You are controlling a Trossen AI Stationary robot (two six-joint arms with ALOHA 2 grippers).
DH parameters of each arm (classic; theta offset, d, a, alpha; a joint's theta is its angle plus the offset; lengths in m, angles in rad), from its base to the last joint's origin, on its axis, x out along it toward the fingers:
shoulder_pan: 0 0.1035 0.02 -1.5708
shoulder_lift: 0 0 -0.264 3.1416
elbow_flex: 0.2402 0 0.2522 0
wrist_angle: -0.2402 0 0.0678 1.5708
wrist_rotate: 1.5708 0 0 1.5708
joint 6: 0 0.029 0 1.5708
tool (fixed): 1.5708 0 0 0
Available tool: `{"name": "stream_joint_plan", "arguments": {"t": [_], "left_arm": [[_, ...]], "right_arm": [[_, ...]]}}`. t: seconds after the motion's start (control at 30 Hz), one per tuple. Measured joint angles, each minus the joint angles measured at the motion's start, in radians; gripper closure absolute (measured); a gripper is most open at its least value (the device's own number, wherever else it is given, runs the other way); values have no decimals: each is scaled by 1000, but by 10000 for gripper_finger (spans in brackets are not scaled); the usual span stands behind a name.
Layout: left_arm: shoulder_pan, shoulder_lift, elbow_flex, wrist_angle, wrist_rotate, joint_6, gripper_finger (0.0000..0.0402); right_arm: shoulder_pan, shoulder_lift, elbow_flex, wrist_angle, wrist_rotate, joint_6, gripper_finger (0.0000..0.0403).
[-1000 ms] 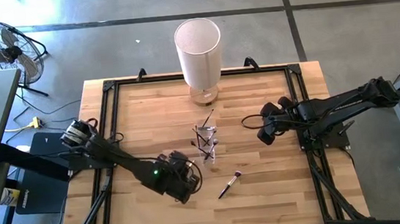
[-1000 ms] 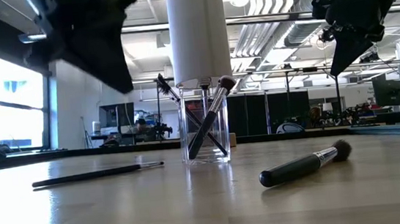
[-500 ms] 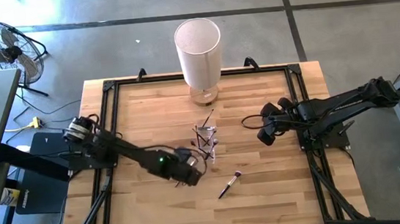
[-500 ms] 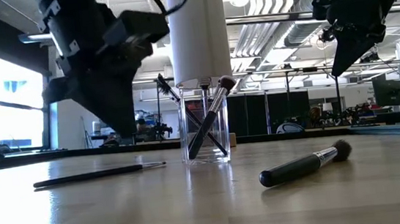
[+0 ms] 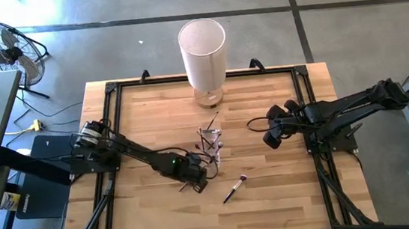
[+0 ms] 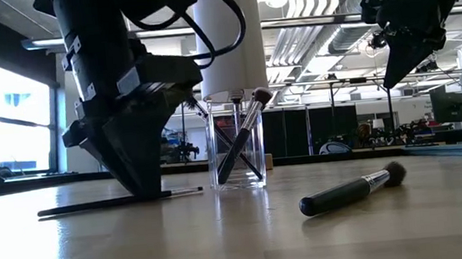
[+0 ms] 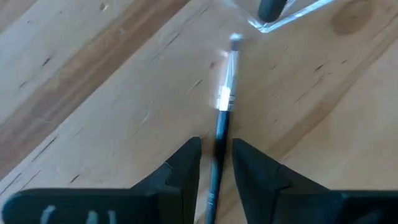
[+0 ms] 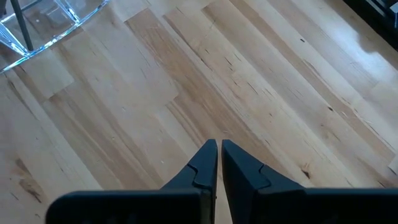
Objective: Put items in baskets/containers
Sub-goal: Put the black eyeshadow brush into the transparent organizer
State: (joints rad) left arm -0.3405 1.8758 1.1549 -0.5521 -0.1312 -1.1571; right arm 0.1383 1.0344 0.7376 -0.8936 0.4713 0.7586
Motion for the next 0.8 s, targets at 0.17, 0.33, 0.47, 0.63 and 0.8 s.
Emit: {"name": "stream_joint_plan", "arguments": {"t": [0.17, 0.33, 0.47, 0.63, 0.8], "left_arm": [[-2, 24, 3, -63, 41, -29, 351], [-57, 26, 2, -116, 39, -6, 387], [-140, 26, -1, -171, 62, -26, 395], [-226, 26, -1, -188, 47, -120, 397], [-245, 30, 20, -200, 5, -177, 375]], "right_arm": [[0, 0, 0, 0, -2, 0, 385], [0, 0, 0, 1, -1, 0, 382], [0, 0, 0, 1, -2, 0, 386], [0, 0, 0, 4, 4, 0, 384], [0, 0, 0, 7, 25, 0, 383]]}}
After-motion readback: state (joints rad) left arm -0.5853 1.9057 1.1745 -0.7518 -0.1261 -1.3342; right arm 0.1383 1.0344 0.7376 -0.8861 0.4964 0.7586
